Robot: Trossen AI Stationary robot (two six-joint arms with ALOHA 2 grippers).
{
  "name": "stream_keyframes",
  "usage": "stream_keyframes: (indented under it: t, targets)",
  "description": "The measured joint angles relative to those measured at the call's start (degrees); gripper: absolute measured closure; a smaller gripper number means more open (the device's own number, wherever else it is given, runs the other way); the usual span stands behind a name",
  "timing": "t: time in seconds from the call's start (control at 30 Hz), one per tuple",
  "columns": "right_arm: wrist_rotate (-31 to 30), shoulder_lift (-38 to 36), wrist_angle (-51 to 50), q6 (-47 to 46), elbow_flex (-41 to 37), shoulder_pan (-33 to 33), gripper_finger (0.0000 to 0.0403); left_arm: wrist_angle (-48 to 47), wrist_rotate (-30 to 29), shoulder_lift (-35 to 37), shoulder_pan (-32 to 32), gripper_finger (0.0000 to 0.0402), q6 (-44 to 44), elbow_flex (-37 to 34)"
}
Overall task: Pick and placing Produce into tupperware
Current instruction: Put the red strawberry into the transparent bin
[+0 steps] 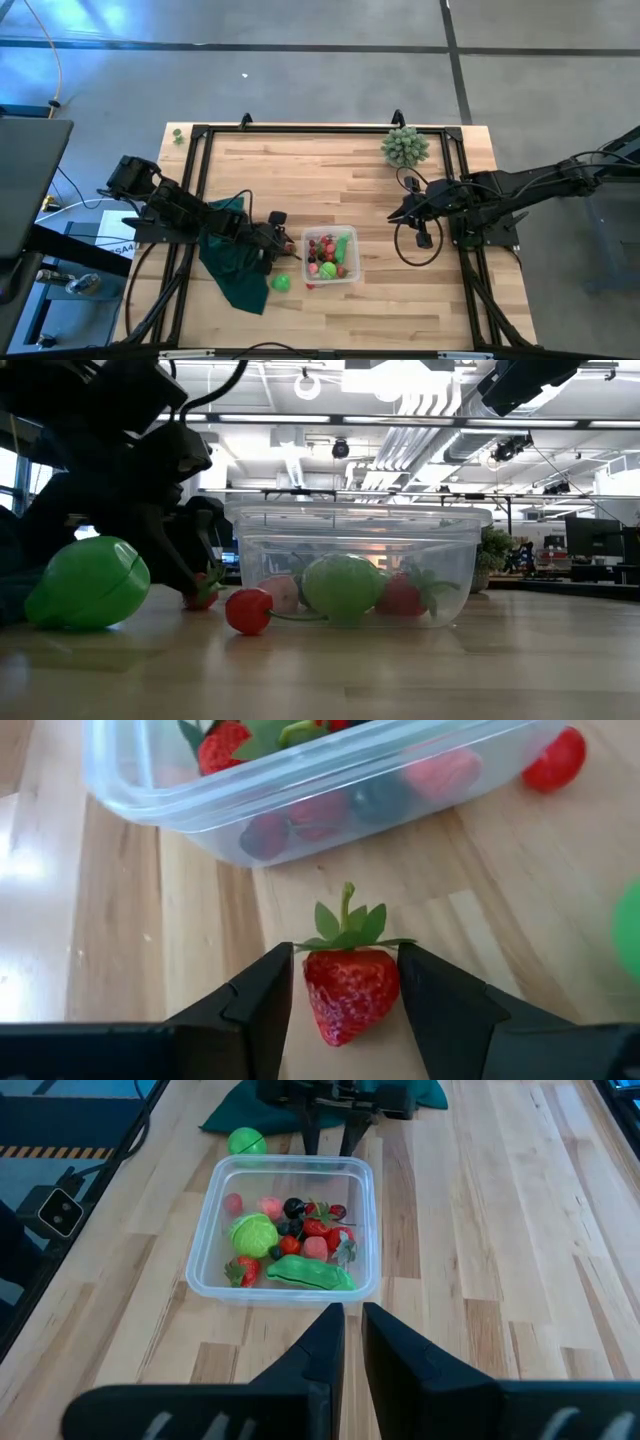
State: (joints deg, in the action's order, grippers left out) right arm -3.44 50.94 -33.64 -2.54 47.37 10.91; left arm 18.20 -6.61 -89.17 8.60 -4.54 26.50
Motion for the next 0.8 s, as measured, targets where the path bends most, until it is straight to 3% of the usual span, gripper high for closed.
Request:
stream_keyframes:
  t: [0.2,0.8]
  targets:
    - [0.01,0.00,-0.01,-0.01,0.00,0.00,0.0373,0.11,3.14,0.00,-1.48,0.0231,-1.09,0.00]
    - [0.00,0.00,0.01,-0.01,0.00,0.01,0.0373,3.26,4.67,-3.39,-1.51,0.0222,-1.68,0.52]
